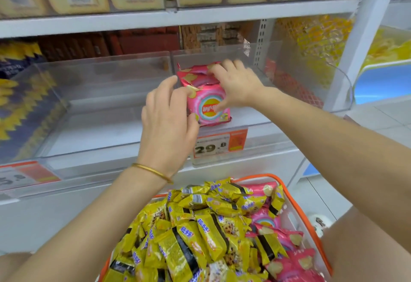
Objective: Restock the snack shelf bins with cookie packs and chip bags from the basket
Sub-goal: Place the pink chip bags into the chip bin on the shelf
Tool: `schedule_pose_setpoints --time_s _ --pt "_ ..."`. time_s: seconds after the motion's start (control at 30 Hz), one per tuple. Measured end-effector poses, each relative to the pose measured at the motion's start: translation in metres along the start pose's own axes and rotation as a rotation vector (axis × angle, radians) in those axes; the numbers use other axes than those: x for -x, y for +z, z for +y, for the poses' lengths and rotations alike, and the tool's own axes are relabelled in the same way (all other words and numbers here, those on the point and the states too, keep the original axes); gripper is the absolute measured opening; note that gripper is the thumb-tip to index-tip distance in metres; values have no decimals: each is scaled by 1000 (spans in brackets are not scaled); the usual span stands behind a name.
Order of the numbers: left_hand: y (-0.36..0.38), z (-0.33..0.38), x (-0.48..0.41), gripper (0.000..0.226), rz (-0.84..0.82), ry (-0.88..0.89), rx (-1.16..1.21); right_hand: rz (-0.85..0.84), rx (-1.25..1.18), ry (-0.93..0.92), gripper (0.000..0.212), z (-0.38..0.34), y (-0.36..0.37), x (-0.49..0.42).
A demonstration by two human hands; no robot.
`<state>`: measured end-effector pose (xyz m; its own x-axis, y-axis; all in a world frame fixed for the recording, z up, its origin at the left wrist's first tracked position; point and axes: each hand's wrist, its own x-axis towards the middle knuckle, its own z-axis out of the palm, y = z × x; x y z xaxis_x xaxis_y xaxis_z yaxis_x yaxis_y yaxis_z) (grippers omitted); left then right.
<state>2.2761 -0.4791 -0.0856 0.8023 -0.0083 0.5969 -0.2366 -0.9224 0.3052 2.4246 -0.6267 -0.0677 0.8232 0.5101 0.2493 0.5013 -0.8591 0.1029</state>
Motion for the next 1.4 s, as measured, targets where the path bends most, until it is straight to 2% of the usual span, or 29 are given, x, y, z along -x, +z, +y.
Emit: schedule_pose_setpoints --time_s 0.1,0.17,0.2,0.23,0.27,0.33,0.4,0.43,0.47,0.53,0.67,0.8,0.9,0.97,1.1,1.17,1.23,1.33,1.4 --pt "-3 18 28 35 11 168 58 143 -155 16 69 5 -20 33" --pt "2 30 53 32 -58 257 121 299 -354 8 46 7 -33 74" --pt "7 32 63 30 -113 292 146 332 -426 -1 35 6 -39 98" --pt "14 33 71 28 -181 317 163 296 -478 -7 25 5 -41 123" --pt "21 33 78 26 -254 332 172 190 -511 -10 16 5 -40 144" --pt "35 30 86 24 -379 352 171 -201 -456 -7 11 7 -18 171" --pt "46 29 92 25 -478 361 177 -581 -279 -4 20 14 20 182" --pt "50 28 94 26 -517 355 182 -718 -210 20 27 18 41 185" --pt "54 27 96 26 -541 345 185 -813 -148 46 35 21 61 187" --pt "59 23 98 26 -563 323 186 -902 -32 46 50 26 95 187" --pt "67 16 97 29 -565 277 195 -948 61 15 62 29 136 186" --pt "73 12 98 31 -573 248 219 -929 90 4 38 30 148 185" --pt "76 13 100 31 -583 235 224 -956 18 15 42 31 133 175" --pt "77 16 101 30 -599 216 241 -993 -123 75 49 34 110 172" --pt "74 25 98 38 -689 126 315 -1045 -688 259 40 31 59 175" --pt "70 30 96 46 -766 3 440 -1016 -870 258 30 25 40 176" --pt "63 33 93 45 -806 -153 665 -965 -1009 228 18 16 27 177" --pt "50 30 88 49 -734 -309 860 -873 -1134 188 15 1 14 176" --pt "38 24 85 41 -674 -363 908 -840 -1208 156 16 -11 6 175"
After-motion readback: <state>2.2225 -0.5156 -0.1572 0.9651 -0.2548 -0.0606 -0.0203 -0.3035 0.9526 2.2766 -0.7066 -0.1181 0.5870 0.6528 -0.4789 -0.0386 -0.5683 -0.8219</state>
